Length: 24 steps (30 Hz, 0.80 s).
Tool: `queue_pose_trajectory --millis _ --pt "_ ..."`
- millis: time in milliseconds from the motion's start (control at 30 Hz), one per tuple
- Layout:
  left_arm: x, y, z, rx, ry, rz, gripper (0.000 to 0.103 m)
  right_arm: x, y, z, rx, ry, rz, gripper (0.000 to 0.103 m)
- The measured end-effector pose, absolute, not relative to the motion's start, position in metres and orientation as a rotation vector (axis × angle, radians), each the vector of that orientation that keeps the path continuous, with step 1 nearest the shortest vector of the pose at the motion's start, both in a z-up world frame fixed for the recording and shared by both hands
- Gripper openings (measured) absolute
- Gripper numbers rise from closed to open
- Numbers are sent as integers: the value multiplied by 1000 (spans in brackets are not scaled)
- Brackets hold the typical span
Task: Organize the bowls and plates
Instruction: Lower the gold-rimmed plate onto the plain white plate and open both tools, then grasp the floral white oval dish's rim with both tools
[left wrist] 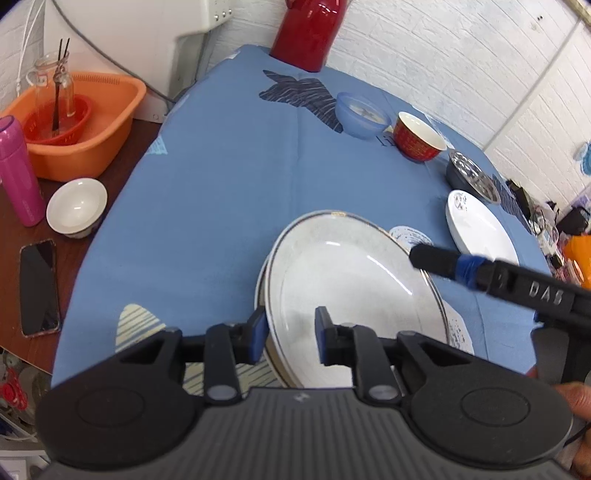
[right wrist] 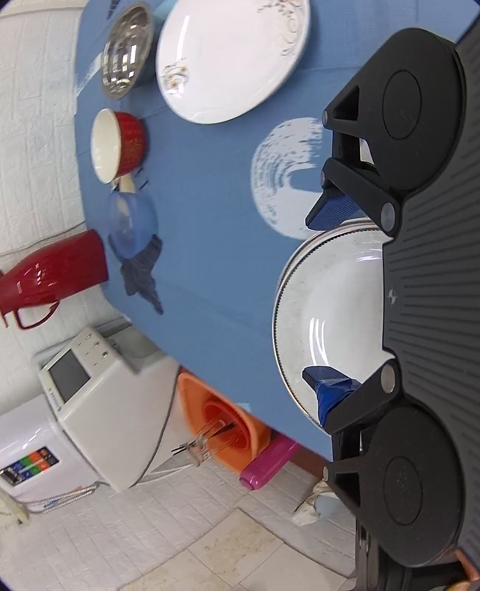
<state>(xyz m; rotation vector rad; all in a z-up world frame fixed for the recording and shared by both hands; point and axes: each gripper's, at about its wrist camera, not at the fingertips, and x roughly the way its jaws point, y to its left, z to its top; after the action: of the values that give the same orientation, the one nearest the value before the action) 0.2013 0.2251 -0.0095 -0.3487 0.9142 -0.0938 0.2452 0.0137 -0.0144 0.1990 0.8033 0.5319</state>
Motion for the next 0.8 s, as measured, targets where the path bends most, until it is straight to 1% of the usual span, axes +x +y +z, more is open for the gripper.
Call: queue_pose_trajectory --millis 33,67,133,333,467,633,800 --pt "200 225 -8 -339 918 -93 34 244 15 -12 179 794 539 67" --pt "199 225 -7 -328 917 -90 54 242 16 -10 164 786 544 67" --pt "196 223 -3 -298 896 -102 71 241 14 -10 169 783 555 67" --pt "191 216 17 -226 844 -92 71 241 2 -19 212 823 569 67" --pt "202 206 24 -214 841 -108 72 243 -25 -8 224 797 534 67" --pt "235 172 30 -197 851 -167 73 253 -89 13 240 741 388 67" --pt "285 124 29 -213 893 -267 74 280 -157 12 218 740 169 68"
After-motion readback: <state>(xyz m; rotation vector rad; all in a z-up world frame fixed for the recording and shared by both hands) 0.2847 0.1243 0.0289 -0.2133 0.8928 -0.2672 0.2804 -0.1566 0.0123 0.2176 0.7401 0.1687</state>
